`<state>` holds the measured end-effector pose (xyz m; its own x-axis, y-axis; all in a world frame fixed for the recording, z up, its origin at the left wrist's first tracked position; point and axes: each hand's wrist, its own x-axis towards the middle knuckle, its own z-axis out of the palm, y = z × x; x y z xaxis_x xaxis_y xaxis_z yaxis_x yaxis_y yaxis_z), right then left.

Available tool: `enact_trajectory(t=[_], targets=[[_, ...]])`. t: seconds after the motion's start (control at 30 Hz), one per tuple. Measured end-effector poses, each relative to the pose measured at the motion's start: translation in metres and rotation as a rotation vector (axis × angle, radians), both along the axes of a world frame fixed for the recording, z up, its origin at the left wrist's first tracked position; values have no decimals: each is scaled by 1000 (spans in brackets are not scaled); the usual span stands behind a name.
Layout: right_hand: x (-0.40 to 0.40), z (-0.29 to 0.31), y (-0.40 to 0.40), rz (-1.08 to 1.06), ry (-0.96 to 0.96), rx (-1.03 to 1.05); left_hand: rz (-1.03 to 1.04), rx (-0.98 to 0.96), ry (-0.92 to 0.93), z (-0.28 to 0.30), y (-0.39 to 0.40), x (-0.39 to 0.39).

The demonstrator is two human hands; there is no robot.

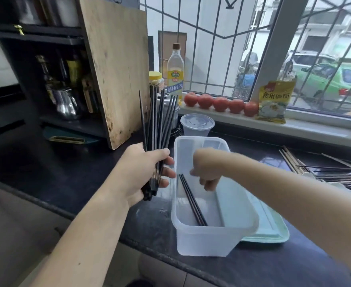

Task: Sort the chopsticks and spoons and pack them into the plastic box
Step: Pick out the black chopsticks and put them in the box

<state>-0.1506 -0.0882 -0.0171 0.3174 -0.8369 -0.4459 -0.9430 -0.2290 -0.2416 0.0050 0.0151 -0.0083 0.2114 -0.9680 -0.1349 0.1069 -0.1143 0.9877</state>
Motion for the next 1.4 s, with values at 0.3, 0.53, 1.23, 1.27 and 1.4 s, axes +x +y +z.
enact_trajectory(t=[0.3, 0.53, 1.23, 1.27, 1.4], targets=[[-27, 48, 36, -231, -1109, 89, -235, -33, 107, 17, -5, -29], [-38, 66, 15, -297, -798, -315, 8, -12, 22, 0, -8, -10], [-25, 45, 16, -280, -862, 81, -117, -19, 55, 8, -5, -17], [-23, 45, 21, -253, -926, 129, -140, -24, 57, 10, -5, -20], [-19, 42, 29, -193, -1075, 205, -191, -26, 90, 14, -5, -25]])
